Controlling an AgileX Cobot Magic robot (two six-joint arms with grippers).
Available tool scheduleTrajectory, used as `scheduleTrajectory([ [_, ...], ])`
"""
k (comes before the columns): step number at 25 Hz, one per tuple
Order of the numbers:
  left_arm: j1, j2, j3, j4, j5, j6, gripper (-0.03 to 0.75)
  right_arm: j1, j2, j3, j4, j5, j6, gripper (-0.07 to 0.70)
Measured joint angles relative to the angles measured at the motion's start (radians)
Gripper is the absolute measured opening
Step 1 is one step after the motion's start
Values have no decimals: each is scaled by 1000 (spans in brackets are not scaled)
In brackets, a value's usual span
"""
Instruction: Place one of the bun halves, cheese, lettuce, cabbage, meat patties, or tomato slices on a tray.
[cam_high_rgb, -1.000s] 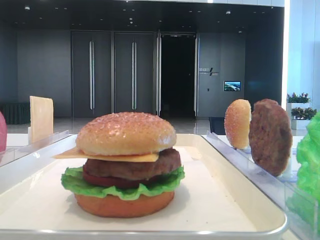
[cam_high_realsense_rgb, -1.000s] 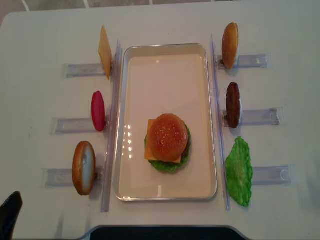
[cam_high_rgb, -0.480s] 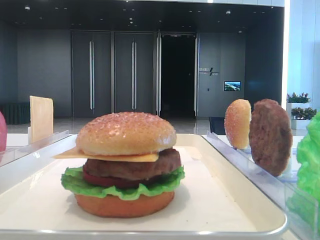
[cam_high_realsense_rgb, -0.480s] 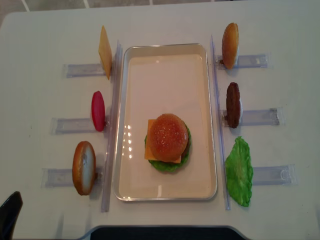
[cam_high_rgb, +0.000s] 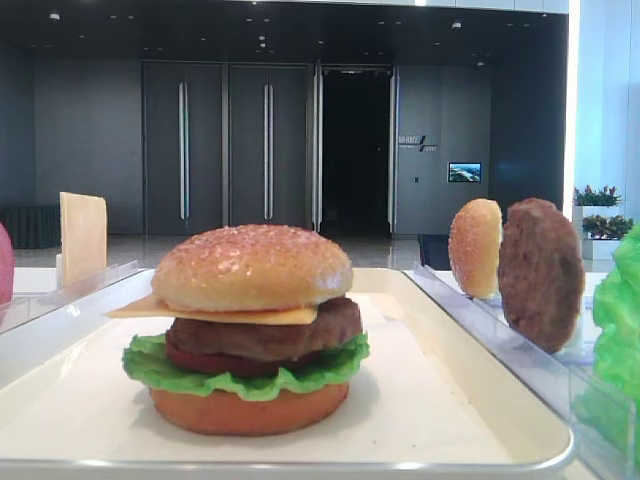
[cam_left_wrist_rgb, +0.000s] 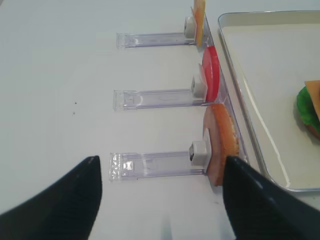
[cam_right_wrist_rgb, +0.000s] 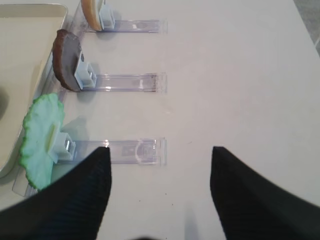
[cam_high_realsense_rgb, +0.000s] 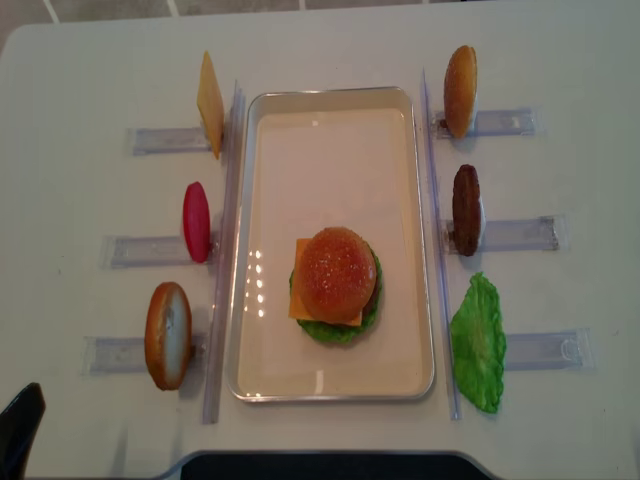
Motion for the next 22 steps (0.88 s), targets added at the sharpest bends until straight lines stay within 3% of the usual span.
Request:
scheduleTrajectory([
  [8, 0, 0, 0, 0, 0, 0, 575, 0, -3, 38, 0, -71, 0, 438],
  [22, 0, 0, 0, 0, 0, 0, 575, 0, -3, 40, 3, -84, 1, 433],
])
